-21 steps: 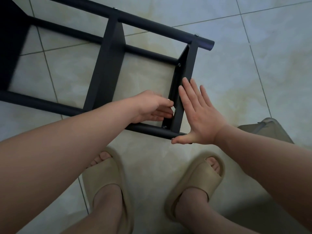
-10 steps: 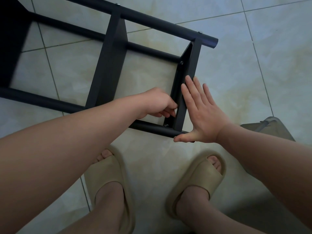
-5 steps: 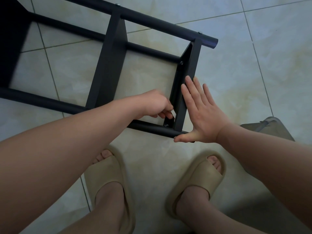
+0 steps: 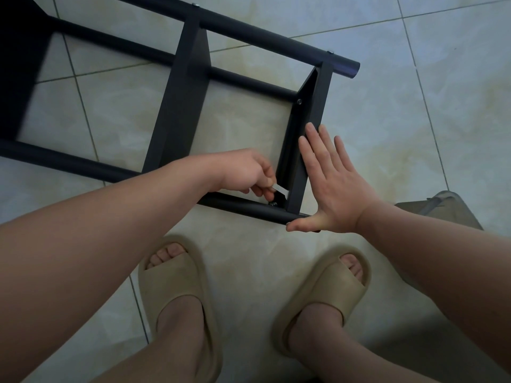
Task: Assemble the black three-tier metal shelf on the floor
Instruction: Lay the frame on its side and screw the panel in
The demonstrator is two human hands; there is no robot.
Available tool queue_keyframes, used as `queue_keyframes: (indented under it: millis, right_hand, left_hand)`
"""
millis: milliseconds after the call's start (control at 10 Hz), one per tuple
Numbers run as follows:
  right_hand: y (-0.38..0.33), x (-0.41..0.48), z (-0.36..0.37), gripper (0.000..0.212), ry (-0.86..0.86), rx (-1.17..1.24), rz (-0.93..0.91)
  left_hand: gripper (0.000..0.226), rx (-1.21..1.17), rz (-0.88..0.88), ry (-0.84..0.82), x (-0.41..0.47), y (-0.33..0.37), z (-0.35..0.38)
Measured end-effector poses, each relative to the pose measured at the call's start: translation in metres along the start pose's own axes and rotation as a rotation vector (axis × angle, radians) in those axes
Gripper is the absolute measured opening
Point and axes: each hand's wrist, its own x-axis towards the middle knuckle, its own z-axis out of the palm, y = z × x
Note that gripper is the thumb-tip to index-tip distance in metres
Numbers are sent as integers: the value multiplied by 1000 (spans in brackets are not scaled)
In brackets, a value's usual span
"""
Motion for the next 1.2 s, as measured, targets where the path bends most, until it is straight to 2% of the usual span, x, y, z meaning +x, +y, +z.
queue_keyframes:
  millis: [600,800,1100,1200]
  right_hand:
    - [1,0,2,140,21,18,-6]
    - [1,0,3,140,28,24,-10]
    - [2,0,4,139,35,30,-13]
    - [2,0,4,140,30,27,-11]
  left_hand:
    - [16,298,2,-83,-7,-3,2]
    - [9,381,0,13,-10,-6,-4]
    - [20,453,98,190,-4,0,-3]
    - [18,243,116,189,-1,5,0]
